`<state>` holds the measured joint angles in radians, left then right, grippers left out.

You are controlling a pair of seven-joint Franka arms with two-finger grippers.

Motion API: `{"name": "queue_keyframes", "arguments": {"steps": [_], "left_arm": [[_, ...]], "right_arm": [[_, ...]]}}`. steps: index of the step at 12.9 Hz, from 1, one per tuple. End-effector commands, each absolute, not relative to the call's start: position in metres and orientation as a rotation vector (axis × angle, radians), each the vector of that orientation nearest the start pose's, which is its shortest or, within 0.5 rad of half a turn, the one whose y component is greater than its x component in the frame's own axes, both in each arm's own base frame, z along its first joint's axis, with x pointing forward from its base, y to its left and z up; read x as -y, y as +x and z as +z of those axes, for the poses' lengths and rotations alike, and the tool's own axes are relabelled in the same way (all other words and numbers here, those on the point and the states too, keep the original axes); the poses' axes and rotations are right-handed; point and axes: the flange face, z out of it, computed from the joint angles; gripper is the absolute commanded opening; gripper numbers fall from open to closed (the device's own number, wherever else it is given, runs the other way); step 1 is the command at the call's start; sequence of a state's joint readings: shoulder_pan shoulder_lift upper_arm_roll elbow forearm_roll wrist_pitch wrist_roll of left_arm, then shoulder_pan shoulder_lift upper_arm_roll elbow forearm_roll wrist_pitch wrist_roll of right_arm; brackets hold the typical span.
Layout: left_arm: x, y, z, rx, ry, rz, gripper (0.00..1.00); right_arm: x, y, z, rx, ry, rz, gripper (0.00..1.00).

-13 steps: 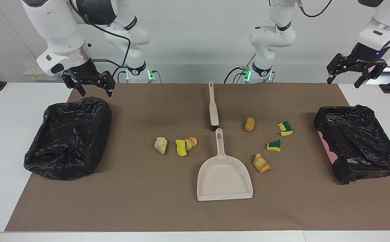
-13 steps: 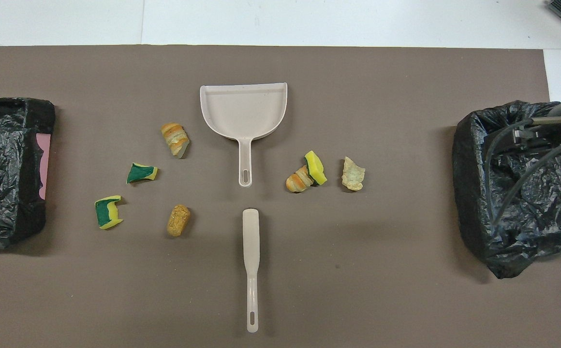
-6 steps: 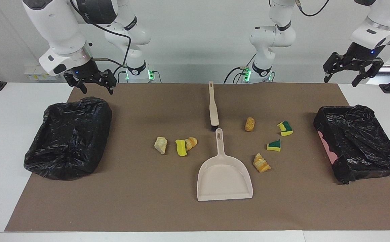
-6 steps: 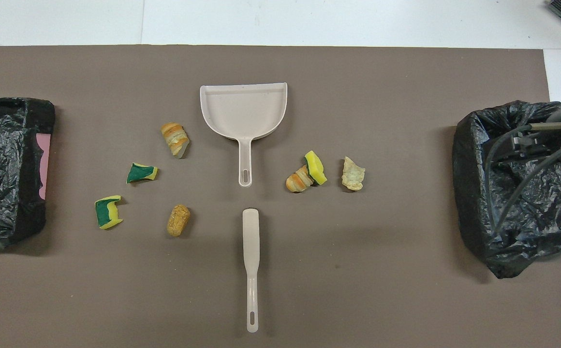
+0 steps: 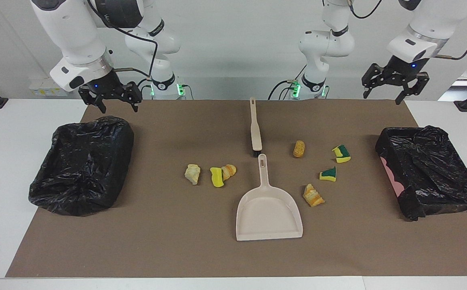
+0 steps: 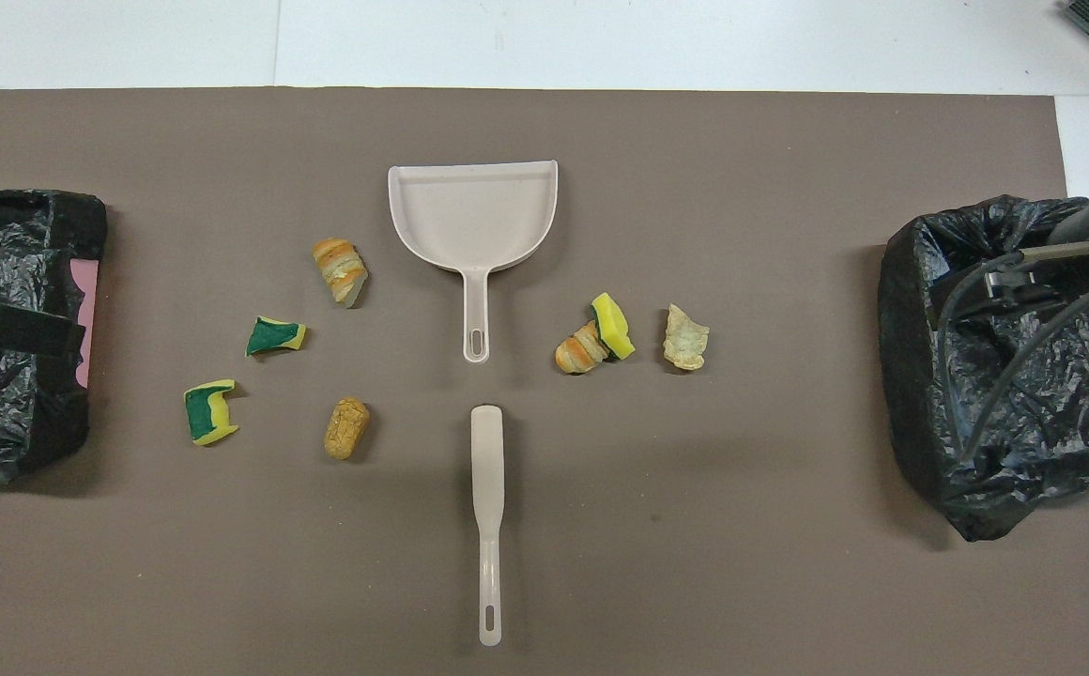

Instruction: Sweep and dump trash in bin

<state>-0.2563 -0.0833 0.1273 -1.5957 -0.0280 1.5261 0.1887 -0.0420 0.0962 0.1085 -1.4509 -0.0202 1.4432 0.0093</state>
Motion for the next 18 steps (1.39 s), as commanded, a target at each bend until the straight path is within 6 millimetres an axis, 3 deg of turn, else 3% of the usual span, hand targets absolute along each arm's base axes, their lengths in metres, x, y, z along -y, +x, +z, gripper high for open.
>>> {"name": "queue_keyframes", "arguments": {"steps": [1, 3, 4, 6, 8, 10, 12, 13, 15, 16, 18], "left_arm": [[0.113, 0.479, 0.62, -0.54, -3.14, -0.002, 1.0], [0.154, 0.457, 0.594, -0.496, -3.151, 0.015, 1.0], [0.172, 0.446, 0.58, -0.486, -3.151, 0.038, 1.0], [0.209, 0.424, 0.553, -0.459, -3.152, 0.056, 1.0], [0.243, 0.398, 0.526, -0.446, -3.159, 0.042, 1.0], [0.276, 0.378, 0.5, -0.433, -3.162, 0.037, 1.0], [0.291, 0.363, 0.478, -0.413, -3.169, 0.032, 1.0], [0.297, 0.353, 0.469, -0.443, -3.165, 0.046, 1.0], [0.323, 0.33, 0.436, -0.489, -3.129, 0.094, 1.0], [0.332, 0.317, 0.421, -0.49, -3.139, 0.07, 1.0], [0.349, 0.293, 0.399, -0.487, -3.141, 0.059, 1.0]], "right_arm": [[-0.064, 0.587, 0.603, 0.207, -3.14, 0.136, 1.0], [-0.075, 0.6, 0.595, 0.234, -3.131, 0.056, 1.0], [-0.088, 0.606, 0.578, 0.271, -3.125, 0.094, 1.0], [-0.132, 0.616, 0.553, 0.366, -3.111, 0.081, 1.0], [-0.165, 0.624, 0.527, 0.347, -3.097, 0.073, 1.0], [-0.217, 0.622, 0.512, 0.374, -3.08, 0.025, 1.0], [-0.256, 0.622, 0.481, 0.44, -3.085, 0.043, 1.0], [-0.29, 0.62, 0.476, 0.505, -3.065, 0.012, 1.0], [-0.318, 0.629, 0.461, 0.397, -3.05, -0.027, 1.0], [-0.35, 0.624, 0.451, 0.385, -3.033, -0.048, 1.0], [-0.395, 0.63, 0.426, 0.249, -3.014, -0.091, 1.0]]}}
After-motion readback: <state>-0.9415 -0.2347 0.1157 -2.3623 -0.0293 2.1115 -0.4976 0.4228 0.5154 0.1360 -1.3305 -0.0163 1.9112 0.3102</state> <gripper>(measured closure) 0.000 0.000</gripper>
